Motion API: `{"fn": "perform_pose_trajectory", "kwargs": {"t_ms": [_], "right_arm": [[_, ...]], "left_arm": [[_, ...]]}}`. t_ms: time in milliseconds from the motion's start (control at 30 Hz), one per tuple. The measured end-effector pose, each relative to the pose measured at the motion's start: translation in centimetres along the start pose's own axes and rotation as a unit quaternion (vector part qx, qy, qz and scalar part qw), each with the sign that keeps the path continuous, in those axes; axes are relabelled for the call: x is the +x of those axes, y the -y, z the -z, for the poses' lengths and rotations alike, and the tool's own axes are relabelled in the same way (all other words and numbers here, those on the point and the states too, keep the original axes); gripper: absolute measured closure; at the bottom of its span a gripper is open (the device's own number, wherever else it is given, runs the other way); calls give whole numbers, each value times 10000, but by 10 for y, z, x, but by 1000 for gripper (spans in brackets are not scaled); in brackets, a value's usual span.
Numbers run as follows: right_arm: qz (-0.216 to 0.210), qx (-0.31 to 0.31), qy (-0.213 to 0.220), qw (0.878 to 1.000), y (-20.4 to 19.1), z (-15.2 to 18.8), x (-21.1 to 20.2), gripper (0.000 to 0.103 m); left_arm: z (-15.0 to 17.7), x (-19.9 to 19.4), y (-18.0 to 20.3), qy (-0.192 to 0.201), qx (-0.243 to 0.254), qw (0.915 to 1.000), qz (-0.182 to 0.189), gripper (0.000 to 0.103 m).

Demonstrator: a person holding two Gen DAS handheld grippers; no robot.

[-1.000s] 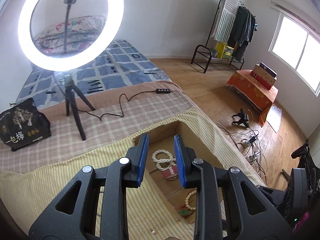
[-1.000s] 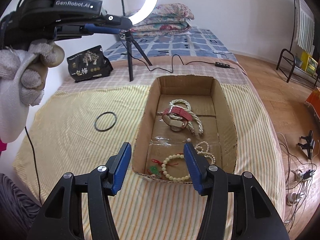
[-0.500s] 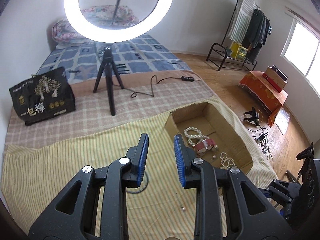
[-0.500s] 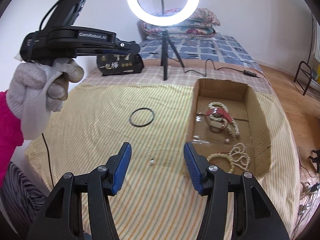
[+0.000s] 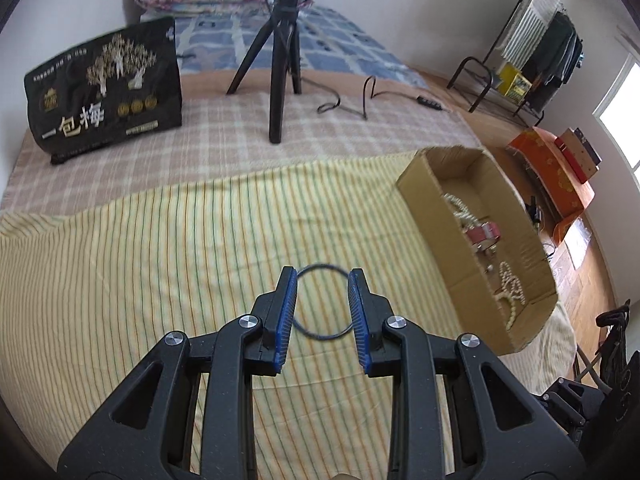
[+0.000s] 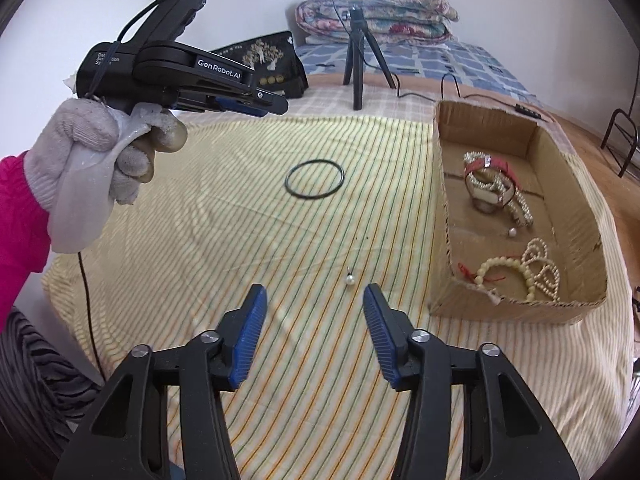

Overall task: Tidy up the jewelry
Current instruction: 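Move the left tool to the black rubber ring while the right tool approaches the loose pearl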

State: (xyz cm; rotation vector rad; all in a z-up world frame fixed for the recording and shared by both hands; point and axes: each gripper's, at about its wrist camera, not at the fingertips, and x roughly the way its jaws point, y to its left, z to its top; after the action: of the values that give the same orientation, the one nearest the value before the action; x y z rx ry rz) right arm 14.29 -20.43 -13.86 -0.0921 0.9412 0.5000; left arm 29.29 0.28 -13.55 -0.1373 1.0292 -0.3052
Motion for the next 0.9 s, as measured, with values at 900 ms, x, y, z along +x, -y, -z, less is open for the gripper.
{"fn": "perform_pose_trajectory", "kwargs": {"t_ms": [900], "right_arm": [[430,-88,-391,9983,9,1,49,75]], "left_arm": [[12,70,-20,-715,-359,9965,-227,78]]}}
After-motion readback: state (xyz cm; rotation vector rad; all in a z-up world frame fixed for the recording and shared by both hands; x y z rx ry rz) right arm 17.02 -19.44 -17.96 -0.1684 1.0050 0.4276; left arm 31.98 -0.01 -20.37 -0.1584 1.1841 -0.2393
